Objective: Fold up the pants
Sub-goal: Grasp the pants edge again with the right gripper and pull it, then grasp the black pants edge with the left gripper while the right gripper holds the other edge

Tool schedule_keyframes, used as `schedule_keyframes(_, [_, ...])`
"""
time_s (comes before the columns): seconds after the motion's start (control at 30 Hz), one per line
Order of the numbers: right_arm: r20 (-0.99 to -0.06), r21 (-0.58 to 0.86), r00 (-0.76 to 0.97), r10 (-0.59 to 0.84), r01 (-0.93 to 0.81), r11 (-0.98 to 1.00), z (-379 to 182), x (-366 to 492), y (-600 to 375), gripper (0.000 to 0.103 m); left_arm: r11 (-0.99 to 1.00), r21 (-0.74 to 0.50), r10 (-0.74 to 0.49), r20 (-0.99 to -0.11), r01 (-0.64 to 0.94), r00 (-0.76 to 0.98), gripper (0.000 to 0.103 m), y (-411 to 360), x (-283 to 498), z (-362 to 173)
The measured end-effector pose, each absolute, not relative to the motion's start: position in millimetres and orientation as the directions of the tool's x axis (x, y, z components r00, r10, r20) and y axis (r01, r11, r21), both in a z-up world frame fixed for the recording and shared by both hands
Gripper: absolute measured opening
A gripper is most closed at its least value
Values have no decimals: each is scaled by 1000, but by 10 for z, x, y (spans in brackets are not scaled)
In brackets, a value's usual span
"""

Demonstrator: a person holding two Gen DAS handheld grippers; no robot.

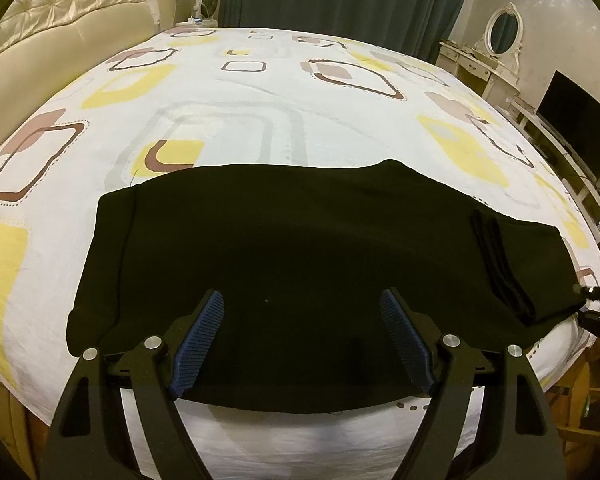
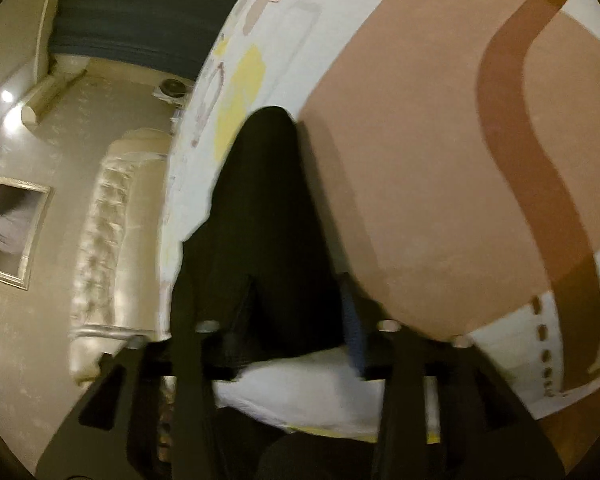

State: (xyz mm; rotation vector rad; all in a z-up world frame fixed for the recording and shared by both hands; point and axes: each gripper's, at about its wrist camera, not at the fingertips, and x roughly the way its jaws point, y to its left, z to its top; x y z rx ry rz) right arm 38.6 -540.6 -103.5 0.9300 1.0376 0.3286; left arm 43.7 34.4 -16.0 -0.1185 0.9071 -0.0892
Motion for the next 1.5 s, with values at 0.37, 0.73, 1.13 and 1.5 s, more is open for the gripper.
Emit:
schedule_keyframes(0.37, [-638,726,601,481,262,636,-788,249,-5467,32,990,-138,-116,-777,13,619,80,386,454,-139])
schedule_keyframes(0.73, [-485,826,503,716,-5,563,-482,436,-4186,33,988,-152,-106,-771,-19,628,80,514,471,-108])
schedule_keyframes(1.13, [-554,800,353,754,-24,599,-882,521,-3337,39,976,-195,-91,-774,-99,627,80,901,502,-101])
schedule_keyframes(1.5, [-514,824,366,776,-40,564,-838,452,-3440,46,894,-391,-197,-781,-218,592,80,1894,428,-207])
